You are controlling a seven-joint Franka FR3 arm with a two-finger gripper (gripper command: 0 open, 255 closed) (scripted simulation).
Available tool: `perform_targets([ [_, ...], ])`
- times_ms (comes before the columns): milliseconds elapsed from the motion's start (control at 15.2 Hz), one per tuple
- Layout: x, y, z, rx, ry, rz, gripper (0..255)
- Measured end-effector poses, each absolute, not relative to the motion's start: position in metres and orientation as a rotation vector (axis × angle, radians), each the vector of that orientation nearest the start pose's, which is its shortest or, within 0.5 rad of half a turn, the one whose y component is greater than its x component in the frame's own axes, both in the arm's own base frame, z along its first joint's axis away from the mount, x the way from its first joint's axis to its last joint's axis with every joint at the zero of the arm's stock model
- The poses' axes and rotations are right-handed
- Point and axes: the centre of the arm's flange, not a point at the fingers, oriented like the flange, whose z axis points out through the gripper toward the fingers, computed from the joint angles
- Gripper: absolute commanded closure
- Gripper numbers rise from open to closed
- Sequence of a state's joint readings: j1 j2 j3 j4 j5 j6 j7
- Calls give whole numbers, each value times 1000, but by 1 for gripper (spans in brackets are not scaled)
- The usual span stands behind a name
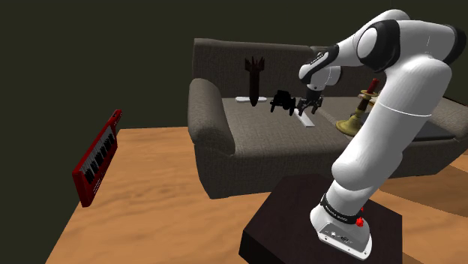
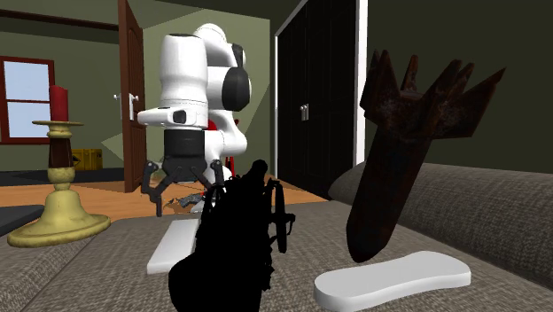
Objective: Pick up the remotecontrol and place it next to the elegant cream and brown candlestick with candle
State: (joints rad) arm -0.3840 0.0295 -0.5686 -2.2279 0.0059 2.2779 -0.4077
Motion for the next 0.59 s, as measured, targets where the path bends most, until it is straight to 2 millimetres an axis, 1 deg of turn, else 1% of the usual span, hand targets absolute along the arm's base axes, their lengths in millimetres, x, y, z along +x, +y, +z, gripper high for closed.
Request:
perform_targets([
  [132, 307, -434, 388, -3048, 857, -21, 0],
  [198, 308, -432, 393, -3048, 857, -21, 0],
  [330, 309, -431, 397, -3048, 857, -19, 0],
  [594, 309, -430, 397, -3047, 857, -18, 0],
])
